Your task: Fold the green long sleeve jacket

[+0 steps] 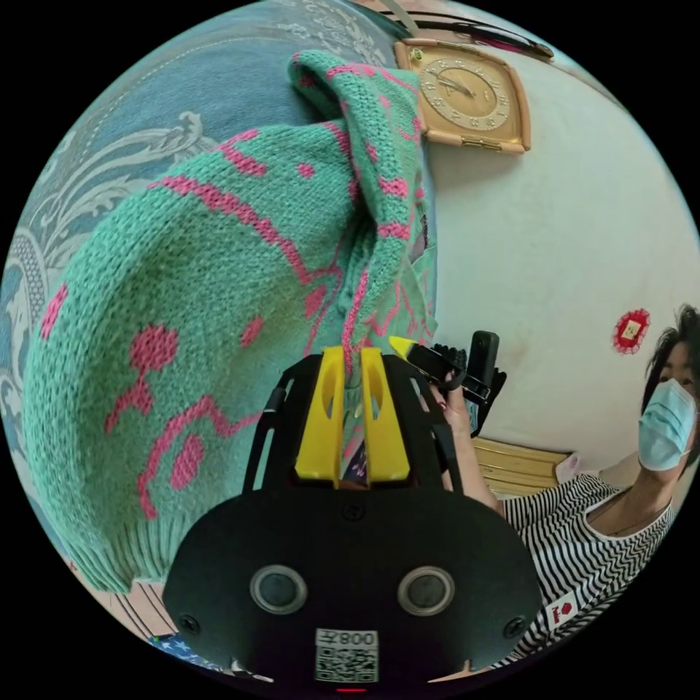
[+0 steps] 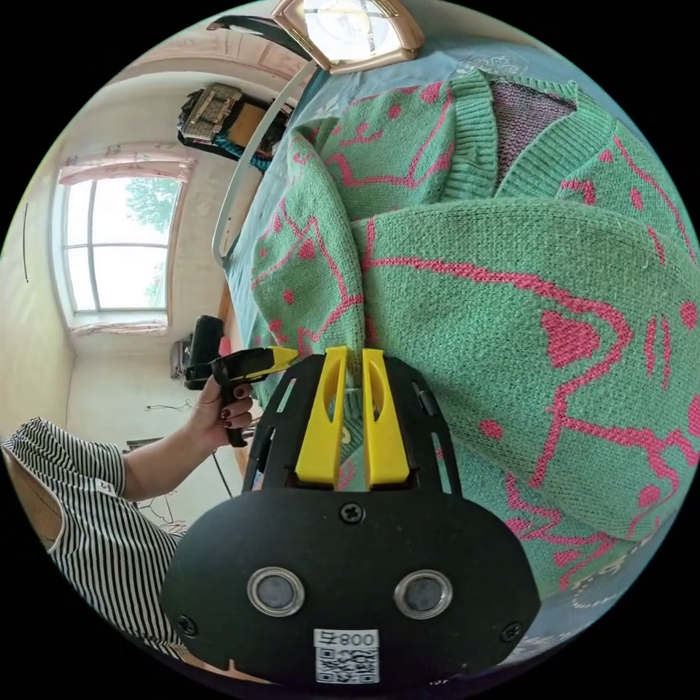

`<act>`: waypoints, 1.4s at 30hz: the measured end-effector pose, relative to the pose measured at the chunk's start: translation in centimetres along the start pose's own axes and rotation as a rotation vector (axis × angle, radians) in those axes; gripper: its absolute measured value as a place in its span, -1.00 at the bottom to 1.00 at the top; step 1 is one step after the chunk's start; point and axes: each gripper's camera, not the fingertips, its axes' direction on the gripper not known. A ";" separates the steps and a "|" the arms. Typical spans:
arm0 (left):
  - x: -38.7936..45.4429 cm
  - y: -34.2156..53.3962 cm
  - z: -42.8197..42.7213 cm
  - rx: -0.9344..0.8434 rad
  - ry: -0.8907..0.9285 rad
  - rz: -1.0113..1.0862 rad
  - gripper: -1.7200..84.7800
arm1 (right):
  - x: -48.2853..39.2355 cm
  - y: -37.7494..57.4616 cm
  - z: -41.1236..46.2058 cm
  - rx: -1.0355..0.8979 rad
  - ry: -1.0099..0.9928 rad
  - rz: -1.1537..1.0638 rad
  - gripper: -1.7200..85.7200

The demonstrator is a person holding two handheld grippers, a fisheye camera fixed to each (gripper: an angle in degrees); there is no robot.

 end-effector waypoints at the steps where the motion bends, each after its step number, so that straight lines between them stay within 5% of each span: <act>1: 0.3 0.1 0.0 -0.004 0.022 0.011 -0.87 | 0.2 0.0 -0.3 -0.007 -0.020 -0.006 -0.88; 7: 3.4 -0.4 0.6 0.000 0.153 0.098 -0.87 | -0.8 -0.1 -6.7 0.058 -0.121 -0.087 -0.91; 16: 7.2 -2.9 8.2 -0.161 0.262 0.194 -0.87 | 0.9 -0.8 -17.4 0.054 0.109 -0.156 -0.92; 28: 4.9 -5.8 15.0 -0.279 0.148 0.126 -0.86 | 7.4 -0.9 -15.9 -0.040 0.303 -0.049 -0.92; 38: 5.4 -4.9 9.5 -0.253 0.155 0.118 -0.84 | 11.4 1.9 -18.5 0.156 0.211 0.132 -0.95; 42: 7.5 -7.3 2.5 -0.060 -0.005 0.239 -0.87 | 9.1 2.6 -19.4 0.265 0.144 0.067 -0.96</act>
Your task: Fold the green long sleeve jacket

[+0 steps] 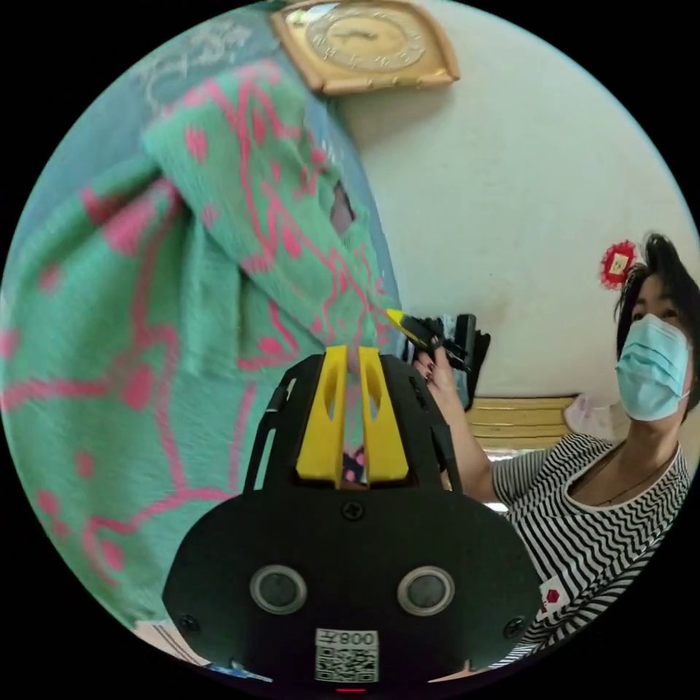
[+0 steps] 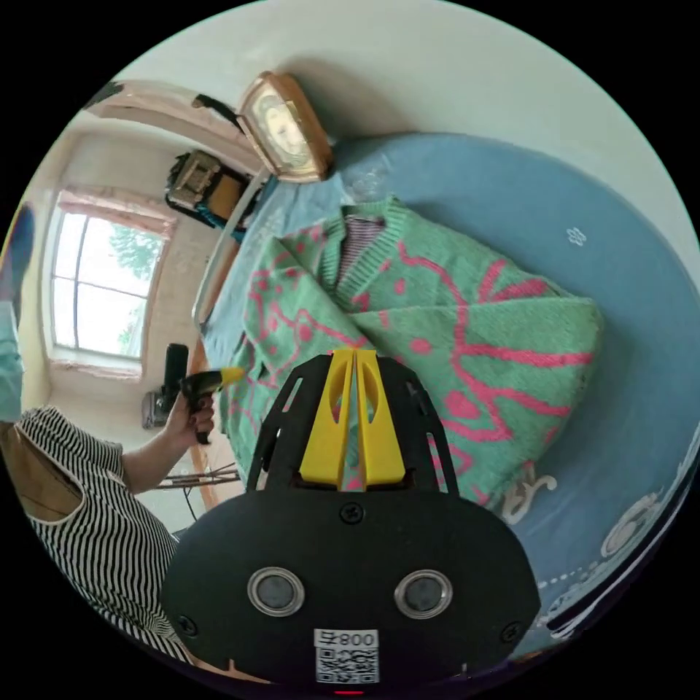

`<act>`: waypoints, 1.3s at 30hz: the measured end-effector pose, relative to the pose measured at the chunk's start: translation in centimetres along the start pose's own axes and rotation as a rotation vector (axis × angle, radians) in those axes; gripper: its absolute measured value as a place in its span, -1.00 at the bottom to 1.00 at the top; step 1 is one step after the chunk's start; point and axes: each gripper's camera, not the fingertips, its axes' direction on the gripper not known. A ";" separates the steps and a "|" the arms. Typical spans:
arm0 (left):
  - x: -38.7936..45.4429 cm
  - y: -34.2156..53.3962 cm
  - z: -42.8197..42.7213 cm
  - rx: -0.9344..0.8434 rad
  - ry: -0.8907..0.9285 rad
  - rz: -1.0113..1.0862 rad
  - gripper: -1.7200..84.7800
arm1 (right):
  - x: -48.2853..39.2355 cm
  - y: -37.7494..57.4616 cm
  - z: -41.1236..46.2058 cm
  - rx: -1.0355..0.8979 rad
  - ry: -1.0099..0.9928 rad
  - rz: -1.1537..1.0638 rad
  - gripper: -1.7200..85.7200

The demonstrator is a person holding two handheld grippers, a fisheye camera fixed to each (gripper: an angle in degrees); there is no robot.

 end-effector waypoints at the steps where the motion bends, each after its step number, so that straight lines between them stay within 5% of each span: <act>1: 0.4 -1.2 -2.3 0.074 -0.104 0.035 -0.87 | -1.6 -0.2 0.6 -0.008 -0.040 -0.050 -0.96; 7: 0.4 -5.5 -7.8 0.164 -0.621 0.076 -0.80 | -10.2 -2.1 8.5 -0.190 -0.076 -0.274 -0.96; 12: -0.6 -7.5 -6.3 -0.006 -0.613 0.104 -0.85 | -12.8 -3.3 10.9 -0.198 -0.139 -0.320 -0.96; 27: 1.6 -8.5 -12.7 0.274 -0.696 0.069 -0.94 | -13.7 -2.8 12.9 -0.216 -0.070 -0.290 -0.96; 30: 3.1 -9.3 -13.4 0.340 -0.571 0.151 -0.95 | -14.5 -0.8 10.4 -0.143 0.018 -0.297 -0.96; 39: 2.5 -19.1 -4.5 0.038 -0.684 0.265 -0.96 | -17.0 6.2 12.9 -0.064 0.390 -0.356 -0.96</act>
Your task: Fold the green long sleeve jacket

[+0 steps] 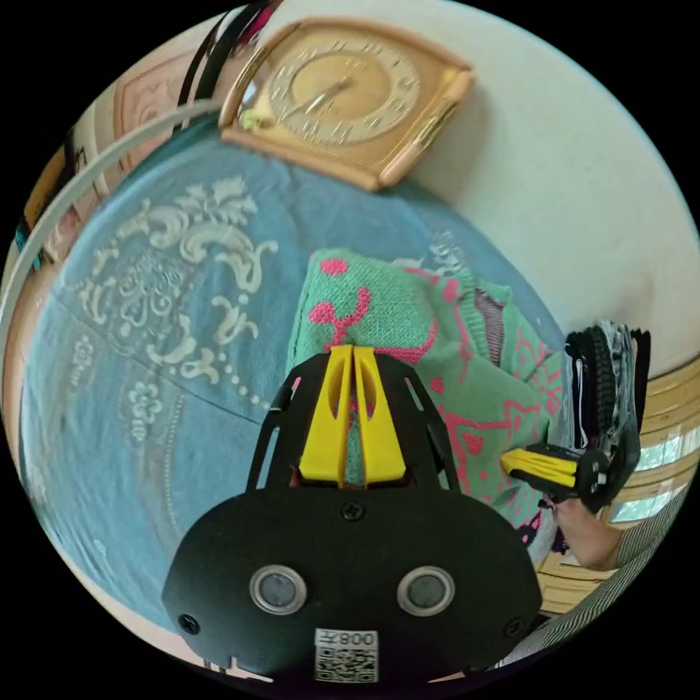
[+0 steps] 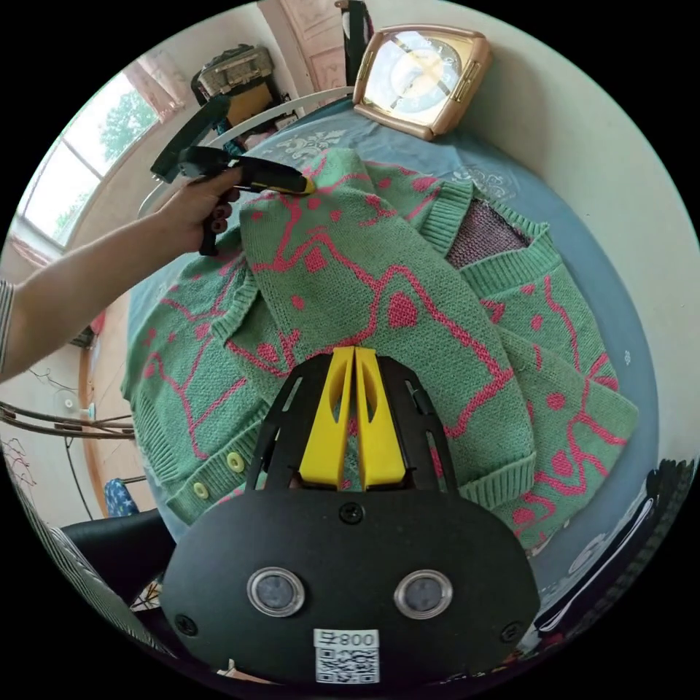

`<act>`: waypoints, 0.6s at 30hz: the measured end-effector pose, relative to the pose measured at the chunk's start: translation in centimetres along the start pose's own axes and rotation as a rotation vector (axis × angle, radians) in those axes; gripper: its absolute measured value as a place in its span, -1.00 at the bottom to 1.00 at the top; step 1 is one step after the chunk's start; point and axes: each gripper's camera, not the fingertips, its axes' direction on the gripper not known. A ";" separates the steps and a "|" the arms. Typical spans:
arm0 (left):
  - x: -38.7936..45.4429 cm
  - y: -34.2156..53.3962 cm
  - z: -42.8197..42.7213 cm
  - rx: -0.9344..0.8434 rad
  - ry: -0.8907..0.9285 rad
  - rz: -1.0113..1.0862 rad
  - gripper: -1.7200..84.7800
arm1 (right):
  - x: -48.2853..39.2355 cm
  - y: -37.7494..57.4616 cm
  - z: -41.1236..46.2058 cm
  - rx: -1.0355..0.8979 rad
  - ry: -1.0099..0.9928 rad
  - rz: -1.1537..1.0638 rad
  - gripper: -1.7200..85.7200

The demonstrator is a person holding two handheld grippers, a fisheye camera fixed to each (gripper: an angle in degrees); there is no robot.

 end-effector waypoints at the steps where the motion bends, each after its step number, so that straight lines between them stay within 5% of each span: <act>1: -0.5 -0.3 0.3 0.043 0.060 -0.005 -0.96 | -0.7 0.5 0.2 0.020 0.034 -0.009 -0.96; 10: 1.9 -2.1 -2.3 0.186 0.115 0.065 -0.96 | 0.2 3.1 1.6 0.060 -0.053 0.068 -0.96; 18: 0.2 -5.3 2.3 0.029 0.076 0.032 -0.96 | 5.9 8.5 -1.5 0.175 -0.060 0.327 -0.96</act>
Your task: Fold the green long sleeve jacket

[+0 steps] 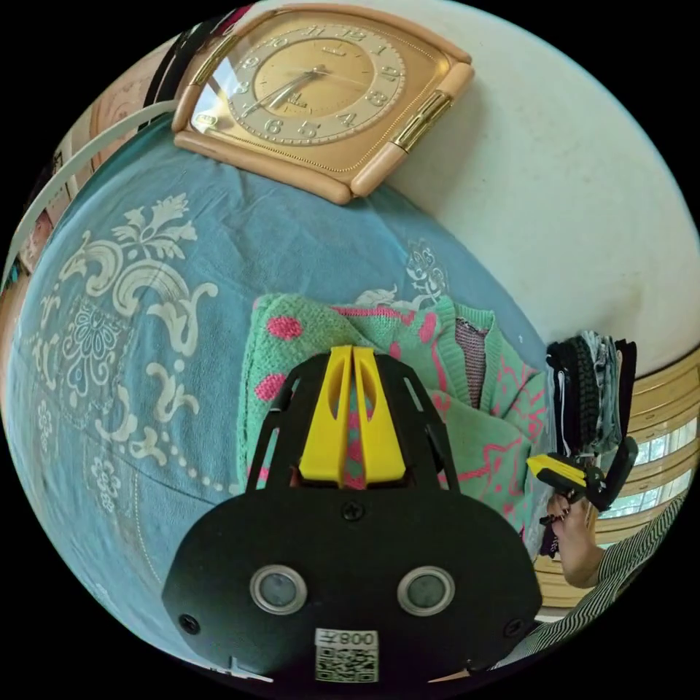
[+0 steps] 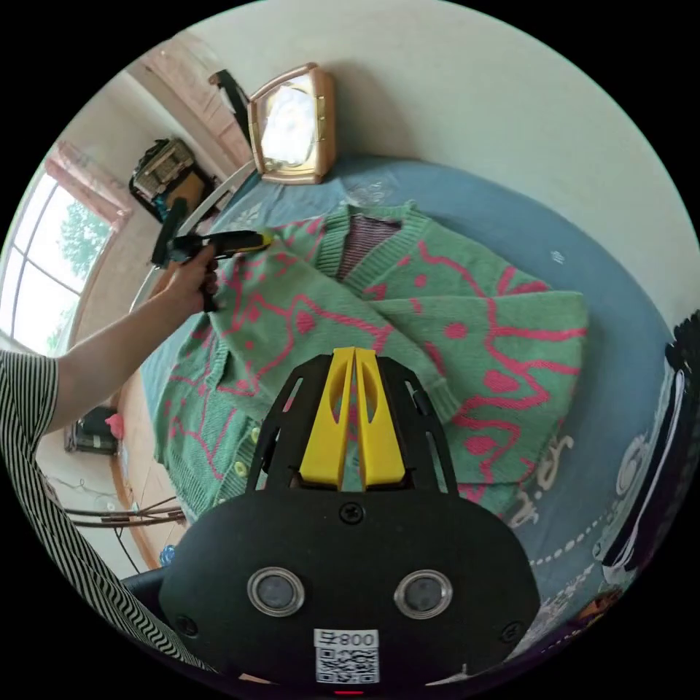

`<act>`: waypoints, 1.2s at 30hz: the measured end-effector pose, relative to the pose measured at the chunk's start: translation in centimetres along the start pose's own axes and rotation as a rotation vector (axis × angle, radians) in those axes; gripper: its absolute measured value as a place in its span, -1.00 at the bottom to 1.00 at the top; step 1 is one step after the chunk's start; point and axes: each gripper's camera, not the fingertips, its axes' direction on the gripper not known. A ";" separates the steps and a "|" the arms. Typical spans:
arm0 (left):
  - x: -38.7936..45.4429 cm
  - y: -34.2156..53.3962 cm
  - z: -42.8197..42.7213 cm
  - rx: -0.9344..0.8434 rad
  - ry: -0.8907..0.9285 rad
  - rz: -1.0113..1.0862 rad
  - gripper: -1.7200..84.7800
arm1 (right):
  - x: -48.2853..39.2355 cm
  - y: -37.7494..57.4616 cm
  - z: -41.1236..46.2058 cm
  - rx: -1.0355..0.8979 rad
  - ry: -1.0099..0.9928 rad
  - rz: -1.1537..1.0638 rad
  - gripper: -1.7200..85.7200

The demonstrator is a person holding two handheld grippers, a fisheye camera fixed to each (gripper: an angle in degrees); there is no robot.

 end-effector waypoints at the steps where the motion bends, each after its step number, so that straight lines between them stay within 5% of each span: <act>1: 0.4 0.4 -0.8 0.035 -0.012 0.008 -0.96 | 1.3 0.7 0.0 -0.001 0.036 0.026 -0.96; 5: 1.9 2.4 -1.9 0.078 0.105 0.090 -0.95 | 4.5 3.1 2.9 -0.080 0.082 0.060 -0.96; 8: 1.9 3.5 1.1 -0.070 -0.011 0.134 -0.95 | 5.3 3.7 4.3 -0.069 0.053 0.076 -0.96; 13: 0.9 7.0 -3.1 0.090 0.088 0.054 -0.90 | 5.0 5.1 3.8 -0.006 0.126 0.042 -0.95; 24: -3.1 16.5 -0.6 -0.079 0.244 -0.191 -0.82 | 10.4 7.9 10.0 -0.055 0.001 0.186 -0.81; 36: -2.4 15.8 -1.0 -0.059 0.063 -0.056 -0.89 | 9.5 8.7 14.8 -0.025 0.060 0.106 -0.90</act>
